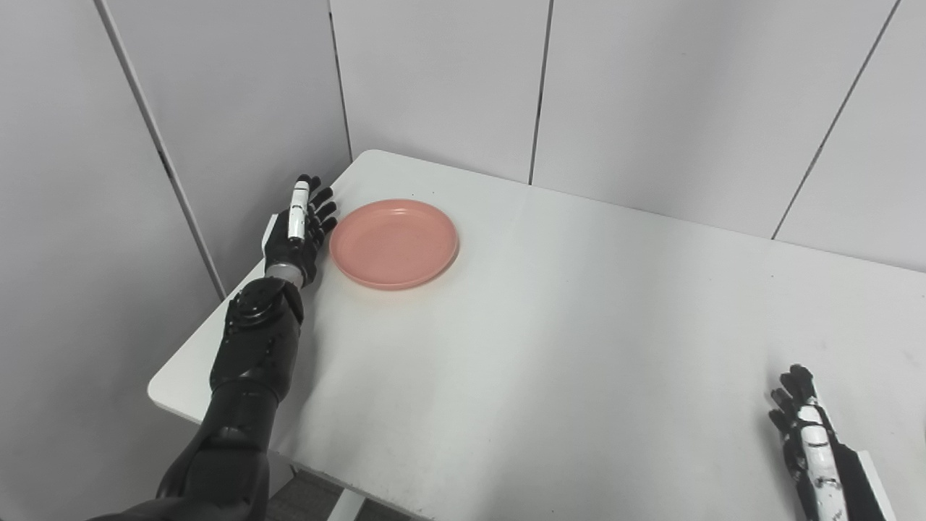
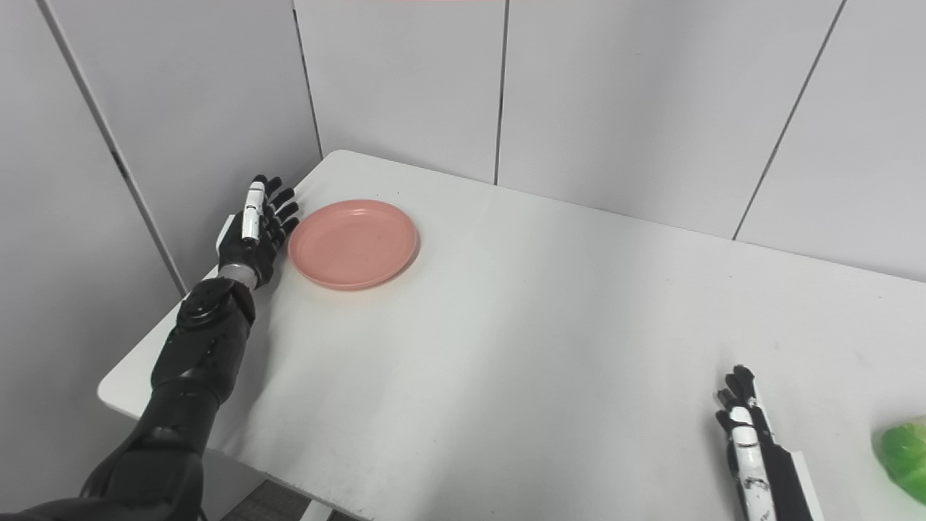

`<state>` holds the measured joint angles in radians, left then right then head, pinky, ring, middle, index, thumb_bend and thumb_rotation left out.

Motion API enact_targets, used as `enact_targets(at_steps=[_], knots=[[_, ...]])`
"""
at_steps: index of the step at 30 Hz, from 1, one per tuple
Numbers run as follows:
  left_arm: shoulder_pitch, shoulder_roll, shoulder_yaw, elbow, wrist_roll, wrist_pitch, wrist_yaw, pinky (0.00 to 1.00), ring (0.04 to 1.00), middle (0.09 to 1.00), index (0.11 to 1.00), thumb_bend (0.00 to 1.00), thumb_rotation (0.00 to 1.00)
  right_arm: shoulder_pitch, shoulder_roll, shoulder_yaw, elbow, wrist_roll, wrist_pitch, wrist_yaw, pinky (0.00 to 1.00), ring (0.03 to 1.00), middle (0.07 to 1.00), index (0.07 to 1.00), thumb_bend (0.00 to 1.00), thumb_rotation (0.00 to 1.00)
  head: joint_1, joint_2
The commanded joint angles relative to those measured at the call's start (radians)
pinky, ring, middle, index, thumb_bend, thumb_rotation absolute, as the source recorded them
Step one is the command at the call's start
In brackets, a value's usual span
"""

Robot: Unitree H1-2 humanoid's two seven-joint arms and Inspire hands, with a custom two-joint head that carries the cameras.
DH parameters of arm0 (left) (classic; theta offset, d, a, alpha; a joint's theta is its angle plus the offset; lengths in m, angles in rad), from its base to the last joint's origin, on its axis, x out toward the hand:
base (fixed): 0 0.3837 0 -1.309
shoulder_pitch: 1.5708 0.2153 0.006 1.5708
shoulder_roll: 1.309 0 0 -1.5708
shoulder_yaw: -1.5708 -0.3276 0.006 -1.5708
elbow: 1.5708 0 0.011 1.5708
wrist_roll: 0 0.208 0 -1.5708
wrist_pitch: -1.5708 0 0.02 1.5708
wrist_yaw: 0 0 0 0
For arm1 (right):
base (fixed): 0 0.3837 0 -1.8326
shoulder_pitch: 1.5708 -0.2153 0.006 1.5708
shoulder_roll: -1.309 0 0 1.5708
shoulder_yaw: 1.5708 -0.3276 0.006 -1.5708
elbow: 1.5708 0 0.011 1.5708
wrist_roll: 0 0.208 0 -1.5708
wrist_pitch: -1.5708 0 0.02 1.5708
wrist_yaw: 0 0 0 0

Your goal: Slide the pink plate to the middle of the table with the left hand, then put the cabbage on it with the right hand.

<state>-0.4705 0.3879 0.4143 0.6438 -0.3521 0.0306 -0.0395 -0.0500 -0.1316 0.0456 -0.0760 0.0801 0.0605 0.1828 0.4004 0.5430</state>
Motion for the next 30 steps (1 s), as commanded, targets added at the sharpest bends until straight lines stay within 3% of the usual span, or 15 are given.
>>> enact_targets(at_steps=[1,14,30], knots=[[-0.009,-0.018,-0.012,0.006,-0.004,-0.014,-0.015,0.92,0.913,0.905,0.901,0.43,1.00,-0.006,-0.004,-0.003,-0.017,0.003,0.007,0.001,1.00,1.000,1.000,1.000,0.13,1.00,-0.002,0.001],[0.026,-0.091,-0.054,-0.028,-0.018,-0.003,-0.044,0.91,0.912,0.907,0.891,0.42,1.00,-0.003,-0.001,0.000,-0.030,0.002,0.019,-0.001,1.00,1.000,1.000,1.000,0.15,1.00,-0.023,0.016],[0.060,-0.162,-0.119,-0.153,-0.043,0.095,-0.092,0.90,0.901,0.898,0.892,0.44,1.00,0.002,0.020,0.008,-0.034,-0.002,0.028,-0.012,1.00,1.000,1.000,1.000,0.18,1.00,-0.114,0.049]])
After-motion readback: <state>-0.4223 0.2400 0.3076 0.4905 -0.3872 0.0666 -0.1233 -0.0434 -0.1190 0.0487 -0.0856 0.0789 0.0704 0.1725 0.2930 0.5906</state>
